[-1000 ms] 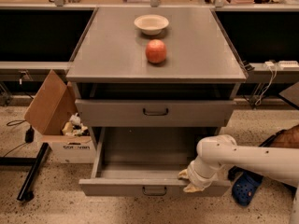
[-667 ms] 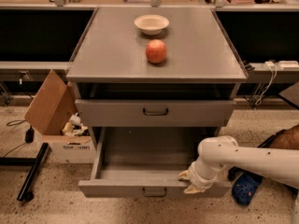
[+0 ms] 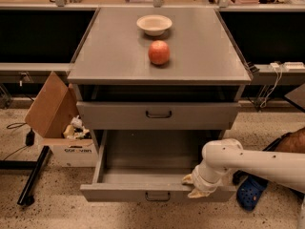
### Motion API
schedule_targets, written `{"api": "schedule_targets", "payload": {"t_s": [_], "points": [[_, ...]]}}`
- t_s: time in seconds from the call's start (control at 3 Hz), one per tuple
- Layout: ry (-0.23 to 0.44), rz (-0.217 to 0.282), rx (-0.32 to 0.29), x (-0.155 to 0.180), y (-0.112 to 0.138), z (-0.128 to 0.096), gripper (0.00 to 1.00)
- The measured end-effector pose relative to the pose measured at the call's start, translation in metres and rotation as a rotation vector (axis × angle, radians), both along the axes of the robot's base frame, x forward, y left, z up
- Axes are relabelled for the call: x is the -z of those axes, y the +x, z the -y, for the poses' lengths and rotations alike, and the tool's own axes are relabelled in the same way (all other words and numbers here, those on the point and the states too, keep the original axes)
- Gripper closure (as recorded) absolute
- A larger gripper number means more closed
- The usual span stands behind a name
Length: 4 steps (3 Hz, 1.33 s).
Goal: Open middle drawer
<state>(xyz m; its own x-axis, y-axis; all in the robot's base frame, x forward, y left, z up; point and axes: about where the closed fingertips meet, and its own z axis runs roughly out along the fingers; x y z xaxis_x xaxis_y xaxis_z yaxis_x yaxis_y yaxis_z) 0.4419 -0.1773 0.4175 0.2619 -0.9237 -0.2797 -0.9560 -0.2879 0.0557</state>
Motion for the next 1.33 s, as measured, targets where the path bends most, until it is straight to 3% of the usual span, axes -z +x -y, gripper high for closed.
{"api": "schedule_targets", "payload": {"t_s": [0.67,1.0,1.33], "points": [[0.000,0.000,0.000,0.000,0.000,0.000,0.06],[0.018,0.033,-0.029,-0.019,0.003,0.002,0.00],[0.025,0.119,-0.072,-0.054,0.003,0.002,0.00]]}}
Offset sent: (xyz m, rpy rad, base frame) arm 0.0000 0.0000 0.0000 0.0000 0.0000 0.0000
